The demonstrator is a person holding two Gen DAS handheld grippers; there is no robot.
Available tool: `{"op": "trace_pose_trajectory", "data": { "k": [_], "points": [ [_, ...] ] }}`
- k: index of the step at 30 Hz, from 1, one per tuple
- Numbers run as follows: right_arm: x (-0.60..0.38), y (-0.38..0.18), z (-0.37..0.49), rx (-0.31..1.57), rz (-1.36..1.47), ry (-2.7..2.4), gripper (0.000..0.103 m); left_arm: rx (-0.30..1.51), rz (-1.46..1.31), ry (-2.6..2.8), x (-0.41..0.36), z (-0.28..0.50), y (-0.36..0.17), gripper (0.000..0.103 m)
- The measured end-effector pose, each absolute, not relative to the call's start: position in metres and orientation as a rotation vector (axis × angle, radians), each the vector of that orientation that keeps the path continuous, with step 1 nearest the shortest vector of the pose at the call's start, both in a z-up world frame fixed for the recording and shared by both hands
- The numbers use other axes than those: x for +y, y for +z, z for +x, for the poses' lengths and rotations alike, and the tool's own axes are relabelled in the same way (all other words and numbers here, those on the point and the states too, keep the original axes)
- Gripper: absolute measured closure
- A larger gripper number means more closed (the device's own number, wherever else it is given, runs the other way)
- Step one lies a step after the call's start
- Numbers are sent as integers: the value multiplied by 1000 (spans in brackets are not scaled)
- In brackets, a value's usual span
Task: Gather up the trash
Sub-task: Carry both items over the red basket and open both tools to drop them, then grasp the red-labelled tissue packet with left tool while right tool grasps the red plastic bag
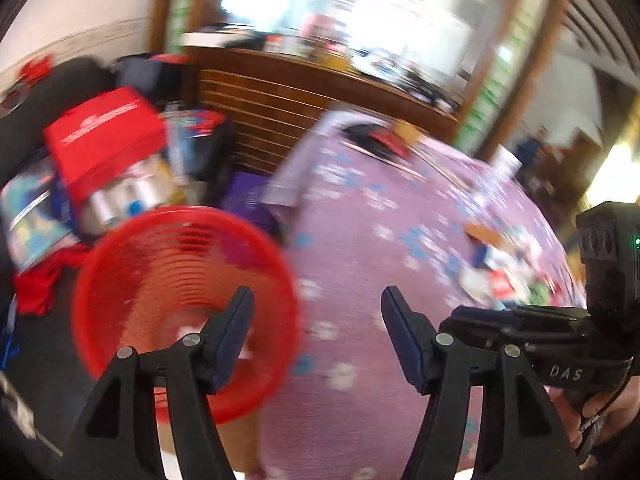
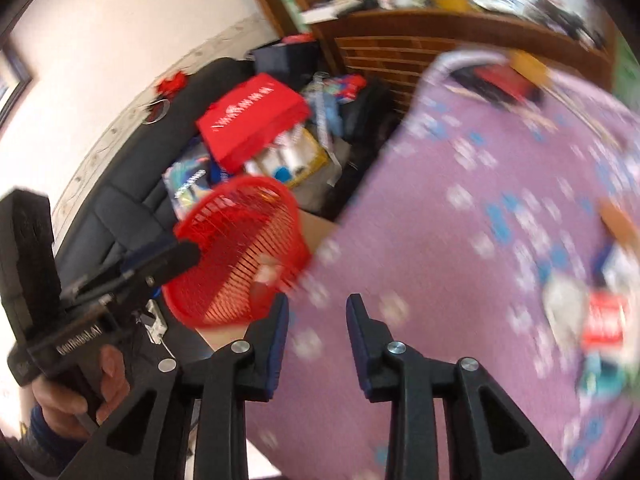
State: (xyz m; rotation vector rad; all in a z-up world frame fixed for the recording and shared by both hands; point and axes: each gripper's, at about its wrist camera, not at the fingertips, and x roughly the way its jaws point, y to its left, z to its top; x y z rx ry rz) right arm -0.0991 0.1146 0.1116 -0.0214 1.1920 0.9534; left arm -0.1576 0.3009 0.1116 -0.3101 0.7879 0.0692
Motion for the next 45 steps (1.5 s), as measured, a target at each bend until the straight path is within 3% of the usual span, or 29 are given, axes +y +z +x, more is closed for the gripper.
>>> {"op": "trace_pose_trajectory", "data": {
  "k": [4, 11, 21, 28, 29, 31, 32, 33, 45],
  "points": [
    [45, 105, -98, 1214, 76, 823, 71, 809, -218, -59, 247, -136, 112, 37],
    [-73, 101, -93, 1221, 225, 585, 66, 836, -10, -258, 145, -97, 108, 16],
    [-184, 109, -101, 1188, 322, 401, 62, 857, 454, -327, 36, -32, 69, 16],
    [-230, 111, -107, 1172, 385, 351, 60, 917, 425, -413, 27, 10, 44, 16],
    [-236, 110, -106, 1172, 393, 349, 60, 932, 416, -414, 26, 14, 41, 17],
    [-244, 109, -103, 1170, 401, 350, 60, 947, 380, -431, 24, 19, 36, 34],
    [-246, 108, -100, 1169, 401, 351, 60, 966, 352, -427, 25, 21, 33, 53],
    [-248, 108, -97, 1168, 401, 350, 60, 983, 326, -414, 24, 22, 30, 64],
    [-226, 98, -14, 1080, 155, 360, 60, 916, 96, -251, 43, -51, 67, 64]
  ]
}}
